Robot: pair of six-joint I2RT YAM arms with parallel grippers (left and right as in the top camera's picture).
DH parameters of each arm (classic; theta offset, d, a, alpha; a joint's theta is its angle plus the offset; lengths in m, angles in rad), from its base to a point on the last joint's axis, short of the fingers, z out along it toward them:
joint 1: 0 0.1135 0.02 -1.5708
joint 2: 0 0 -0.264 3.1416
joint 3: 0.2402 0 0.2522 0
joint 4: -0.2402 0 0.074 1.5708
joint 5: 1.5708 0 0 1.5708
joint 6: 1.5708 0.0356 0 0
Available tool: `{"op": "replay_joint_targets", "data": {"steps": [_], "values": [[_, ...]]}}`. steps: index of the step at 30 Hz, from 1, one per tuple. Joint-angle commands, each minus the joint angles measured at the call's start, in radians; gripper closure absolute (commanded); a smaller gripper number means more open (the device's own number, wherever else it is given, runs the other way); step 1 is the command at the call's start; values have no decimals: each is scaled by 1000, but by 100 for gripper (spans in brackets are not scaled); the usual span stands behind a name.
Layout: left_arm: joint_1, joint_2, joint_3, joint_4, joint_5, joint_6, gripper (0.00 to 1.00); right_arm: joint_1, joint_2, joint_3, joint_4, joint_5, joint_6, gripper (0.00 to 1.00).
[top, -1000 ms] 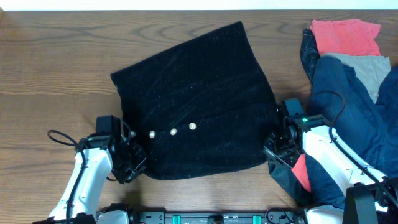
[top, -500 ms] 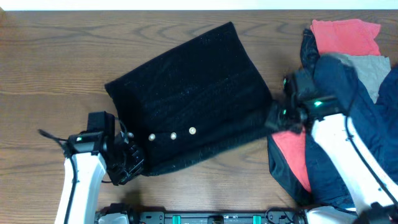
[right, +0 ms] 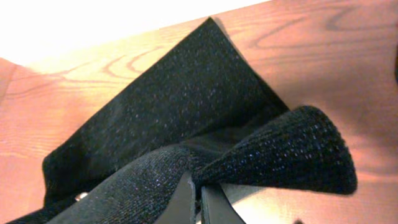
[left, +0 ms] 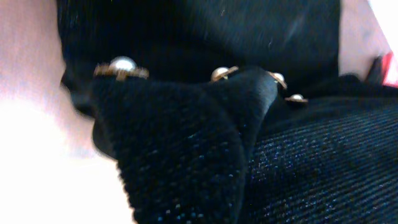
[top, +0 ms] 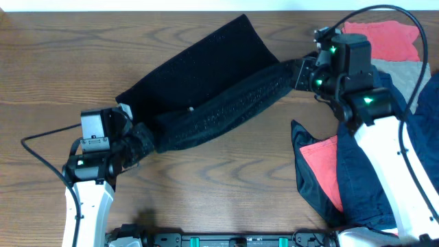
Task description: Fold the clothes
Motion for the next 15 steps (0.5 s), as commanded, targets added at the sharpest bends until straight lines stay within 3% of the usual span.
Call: {"op": "replay_joint_targets", "data": {"steps": [1,7,15], "values": [[7,27,15,72,-52,-70,94,-4,65,27,50,49,-48,99],[7,94,15,202,-108,-141,94,19,167,76,121,78,-93,99],[14,243,15,386,-109,-200,94,26,372,289,126,71,-116,99]]}}
